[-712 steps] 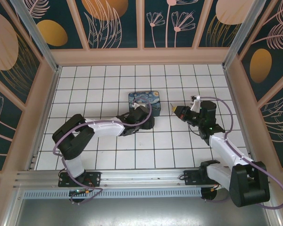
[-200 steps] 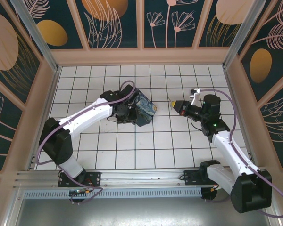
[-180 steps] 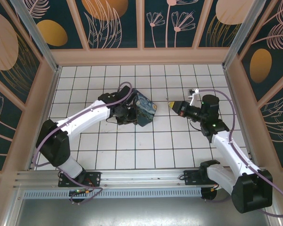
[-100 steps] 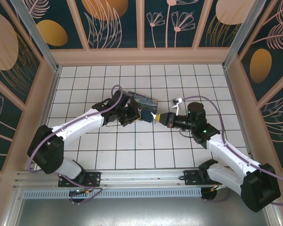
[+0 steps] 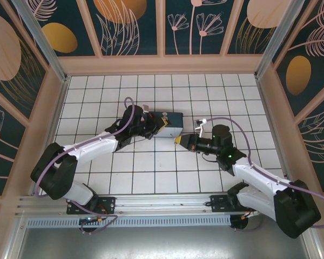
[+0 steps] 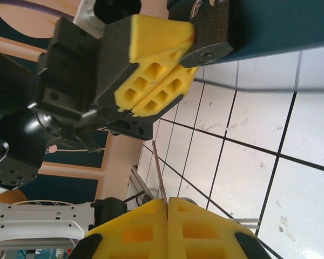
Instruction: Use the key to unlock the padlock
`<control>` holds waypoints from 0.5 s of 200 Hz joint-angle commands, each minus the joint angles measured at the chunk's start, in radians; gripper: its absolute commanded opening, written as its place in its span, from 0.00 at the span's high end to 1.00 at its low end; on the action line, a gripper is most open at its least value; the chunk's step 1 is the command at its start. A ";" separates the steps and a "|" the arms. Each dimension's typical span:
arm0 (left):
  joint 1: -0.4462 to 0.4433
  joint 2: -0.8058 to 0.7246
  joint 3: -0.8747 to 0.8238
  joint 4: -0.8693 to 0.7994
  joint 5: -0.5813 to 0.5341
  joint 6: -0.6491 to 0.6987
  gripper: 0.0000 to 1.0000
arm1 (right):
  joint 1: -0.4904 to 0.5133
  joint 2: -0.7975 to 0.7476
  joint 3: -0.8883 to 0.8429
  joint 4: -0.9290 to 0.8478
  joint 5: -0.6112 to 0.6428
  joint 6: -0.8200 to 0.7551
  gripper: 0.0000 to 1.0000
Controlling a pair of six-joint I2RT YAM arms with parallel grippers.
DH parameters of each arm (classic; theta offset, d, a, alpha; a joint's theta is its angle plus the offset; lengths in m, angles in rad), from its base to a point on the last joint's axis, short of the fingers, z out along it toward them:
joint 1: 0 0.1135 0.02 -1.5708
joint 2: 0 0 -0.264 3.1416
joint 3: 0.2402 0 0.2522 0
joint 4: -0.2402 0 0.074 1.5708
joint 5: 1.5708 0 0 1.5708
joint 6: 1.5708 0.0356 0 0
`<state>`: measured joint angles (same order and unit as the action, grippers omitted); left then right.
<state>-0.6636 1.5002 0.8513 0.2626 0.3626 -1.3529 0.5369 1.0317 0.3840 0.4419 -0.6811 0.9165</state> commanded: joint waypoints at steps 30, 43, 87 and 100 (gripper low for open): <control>0.004 -0.006 -0.026 0.272 0.054 -0.056 0.93 | -0.014 0.084 -0.005 0.206 0.026 0.112 1.00; 0.007 -0.006 -0.038 0.291 0.060 -0.066 0.93 | -0.018 0.075 -0.008 0.202 0.052 0.123 1.00; 0.006 0.004 -0.080 0.366 0.074 -0.101 0.94 | -0.022 0.082 -0.019 0.247 0.071 0.165 1.00; 0.006 0.013 -0.086 0.395 0.079 -0.116 0.94 | -0.023 0.095 -0.023 0.258 0.083 0.182 1.00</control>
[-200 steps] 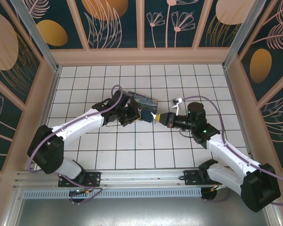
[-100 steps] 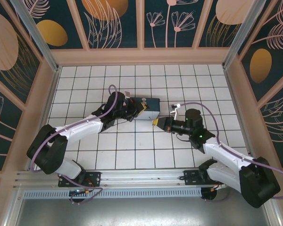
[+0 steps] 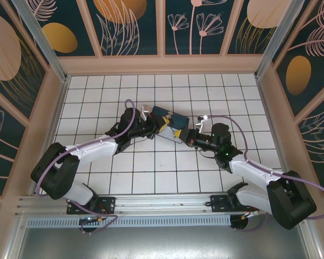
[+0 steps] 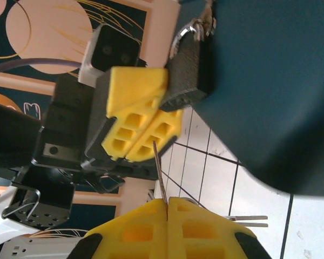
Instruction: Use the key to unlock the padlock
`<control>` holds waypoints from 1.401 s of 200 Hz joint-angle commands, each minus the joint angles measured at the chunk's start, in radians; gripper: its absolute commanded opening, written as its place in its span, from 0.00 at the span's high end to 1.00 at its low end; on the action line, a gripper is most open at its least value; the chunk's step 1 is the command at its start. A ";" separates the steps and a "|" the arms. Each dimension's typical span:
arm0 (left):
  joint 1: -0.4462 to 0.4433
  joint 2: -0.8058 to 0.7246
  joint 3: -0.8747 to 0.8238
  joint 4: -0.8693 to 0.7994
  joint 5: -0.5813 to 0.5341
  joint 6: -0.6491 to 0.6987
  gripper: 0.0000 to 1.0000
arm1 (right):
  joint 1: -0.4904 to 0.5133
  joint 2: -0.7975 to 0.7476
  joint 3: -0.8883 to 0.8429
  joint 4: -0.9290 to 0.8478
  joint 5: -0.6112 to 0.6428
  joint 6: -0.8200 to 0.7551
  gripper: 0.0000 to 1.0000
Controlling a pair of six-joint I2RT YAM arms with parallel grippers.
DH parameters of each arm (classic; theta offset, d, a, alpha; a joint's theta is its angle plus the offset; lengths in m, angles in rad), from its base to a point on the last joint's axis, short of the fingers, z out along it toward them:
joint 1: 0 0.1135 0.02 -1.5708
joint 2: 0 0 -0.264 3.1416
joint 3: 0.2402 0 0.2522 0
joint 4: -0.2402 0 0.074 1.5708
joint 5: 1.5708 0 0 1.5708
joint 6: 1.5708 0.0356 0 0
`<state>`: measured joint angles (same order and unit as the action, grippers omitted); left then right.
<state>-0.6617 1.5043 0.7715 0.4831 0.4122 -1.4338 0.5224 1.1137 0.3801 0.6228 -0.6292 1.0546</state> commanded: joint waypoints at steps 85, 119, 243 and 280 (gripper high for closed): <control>0.004 0.022 -0.038 0.234 0.035 -0.076 0.94 | -0.004 0.039 -0.058 0.153 0.118 0.174 1.00; 0.004 0.030 -0.049 0.259 0.038 -0.090 0.94 | 0.001 0.078 -0.053 0.219 0.110 0.209 1.00; 0.005 0.046 -0.105 0.402 0.024 -0.151 0.95 | 0.019 0.137 -0.084 0.387 0.118 0.401 1.00; 0.004 0.046 -0.121 0.432 0.013 -0.161 0.95 | 0.079 0.147 -0.105 0.421 0.177 0.479 1.00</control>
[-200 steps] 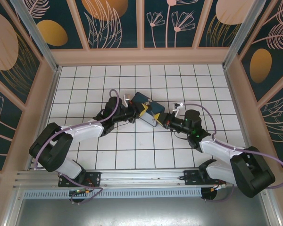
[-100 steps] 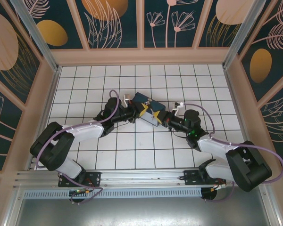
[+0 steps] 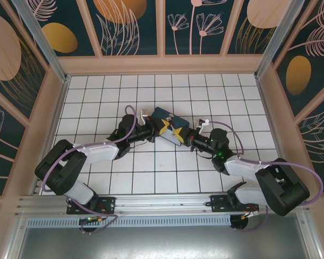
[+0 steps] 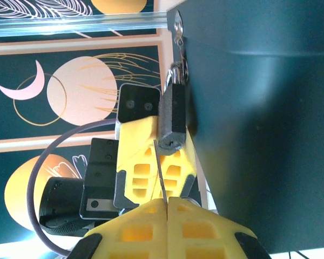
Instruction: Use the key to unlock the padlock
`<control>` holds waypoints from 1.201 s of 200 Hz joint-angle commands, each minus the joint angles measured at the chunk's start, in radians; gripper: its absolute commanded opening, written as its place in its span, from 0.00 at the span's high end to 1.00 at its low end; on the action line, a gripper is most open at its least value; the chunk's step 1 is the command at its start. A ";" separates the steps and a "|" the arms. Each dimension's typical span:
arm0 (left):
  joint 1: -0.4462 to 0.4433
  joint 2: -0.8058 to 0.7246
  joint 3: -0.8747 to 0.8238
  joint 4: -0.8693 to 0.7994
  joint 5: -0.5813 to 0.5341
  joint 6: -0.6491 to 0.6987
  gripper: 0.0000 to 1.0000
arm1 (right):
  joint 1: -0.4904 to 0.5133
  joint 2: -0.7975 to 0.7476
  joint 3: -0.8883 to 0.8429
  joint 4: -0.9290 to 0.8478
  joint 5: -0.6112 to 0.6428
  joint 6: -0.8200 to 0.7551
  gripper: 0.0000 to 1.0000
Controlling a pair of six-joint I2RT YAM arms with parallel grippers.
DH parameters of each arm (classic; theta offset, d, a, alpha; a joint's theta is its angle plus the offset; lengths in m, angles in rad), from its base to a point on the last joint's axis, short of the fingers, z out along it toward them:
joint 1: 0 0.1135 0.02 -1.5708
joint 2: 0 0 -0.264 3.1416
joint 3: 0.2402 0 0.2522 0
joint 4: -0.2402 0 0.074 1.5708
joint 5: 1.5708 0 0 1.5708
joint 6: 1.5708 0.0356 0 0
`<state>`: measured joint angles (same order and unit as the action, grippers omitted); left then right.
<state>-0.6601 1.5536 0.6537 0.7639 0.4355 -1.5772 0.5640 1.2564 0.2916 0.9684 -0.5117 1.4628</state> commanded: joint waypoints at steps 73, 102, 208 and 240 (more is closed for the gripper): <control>0.004 0.004 -0.021 0.185 -0.005 -0.030 0.96 | 0.067 -0.017 -0.051 0.058 0.163 0.129 1.00; 0.002 0.011 -0.023 0.196 0.001 -0.033 0.96 | 0.066 -0.003 -0.044 0.080 0.165 0.136 1.00; 0.006 0.034 -0.021 0.196 -0.008 -0.034 0.97 | 0.076 -0.064 -0.034 0.014 0.156 0.091 1.00; 0.005 0.048 -0.014 0.213 0.002 -0.039 0.98 | 0.073 -0.094 -0.024 -0.038 0.159 0.064 1.00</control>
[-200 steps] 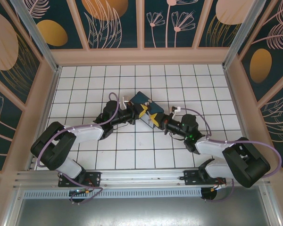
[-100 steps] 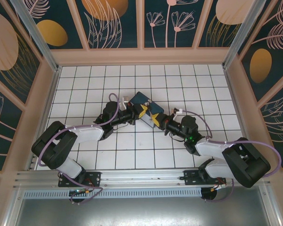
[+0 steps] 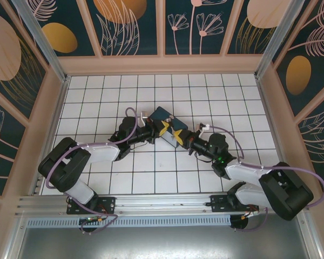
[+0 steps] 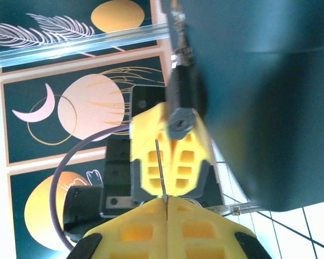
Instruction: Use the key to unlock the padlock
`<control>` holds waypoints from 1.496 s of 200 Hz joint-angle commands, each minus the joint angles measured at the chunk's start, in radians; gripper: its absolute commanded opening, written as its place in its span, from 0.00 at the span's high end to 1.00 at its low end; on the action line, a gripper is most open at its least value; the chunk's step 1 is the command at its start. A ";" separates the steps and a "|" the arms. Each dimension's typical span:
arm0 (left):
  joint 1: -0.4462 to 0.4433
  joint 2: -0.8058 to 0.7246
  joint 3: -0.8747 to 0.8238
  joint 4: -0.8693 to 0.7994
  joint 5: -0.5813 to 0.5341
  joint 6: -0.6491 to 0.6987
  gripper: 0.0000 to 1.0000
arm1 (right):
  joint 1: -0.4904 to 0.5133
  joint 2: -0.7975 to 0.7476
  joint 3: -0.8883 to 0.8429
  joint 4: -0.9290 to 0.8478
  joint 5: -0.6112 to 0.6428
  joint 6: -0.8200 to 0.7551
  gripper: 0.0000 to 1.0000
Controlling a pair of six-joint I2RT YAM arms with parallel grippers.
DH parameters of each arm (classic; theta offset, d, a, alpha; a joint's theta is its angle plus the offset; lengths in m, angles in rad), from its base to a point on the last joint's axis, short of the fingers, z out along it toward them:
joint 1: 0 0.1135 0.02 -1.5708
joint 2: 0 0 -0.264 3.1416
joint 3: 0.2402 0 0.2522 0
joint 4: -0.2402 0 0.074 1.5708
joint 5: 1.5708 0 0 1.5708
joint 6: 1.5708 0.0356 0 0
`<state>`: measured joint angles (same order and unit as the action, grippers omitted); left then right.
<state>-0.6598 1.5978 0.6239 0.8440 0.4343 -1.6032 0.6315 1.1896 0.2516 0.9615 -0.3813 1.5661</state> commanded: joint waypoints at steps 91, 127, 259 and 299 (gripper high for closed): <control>0.006 0.001 0.001 0.153 0.009 -0.025 0.98 | -0.007 0.045 -0.003 0.048 0.009 -0.029 1.00; 0.006 -0.001 0.000 0.149 0.012 -0.020 0.98 | -0.016 0.054 -0.002 0.060 0.007 -0.032 1.00; 0.005 -0.002 0.005 0.143 0.024 -0.012 0.98 | -0.030 0.079 0.020 0.078 -0.004 -0.052 1.00; 0.006 0.004 -0.001 0.144 0.016 -0.020 0.98 | -0.027 0.044 0.023 0.029 0.001 -0.071 1.00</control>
<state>-0.6590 1.6081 0.6224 0.8791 0.4381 -1.6215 0.6083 1.2644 0.2535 0.9844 -0.3859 1.5276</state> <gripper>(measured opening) 0.043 0.050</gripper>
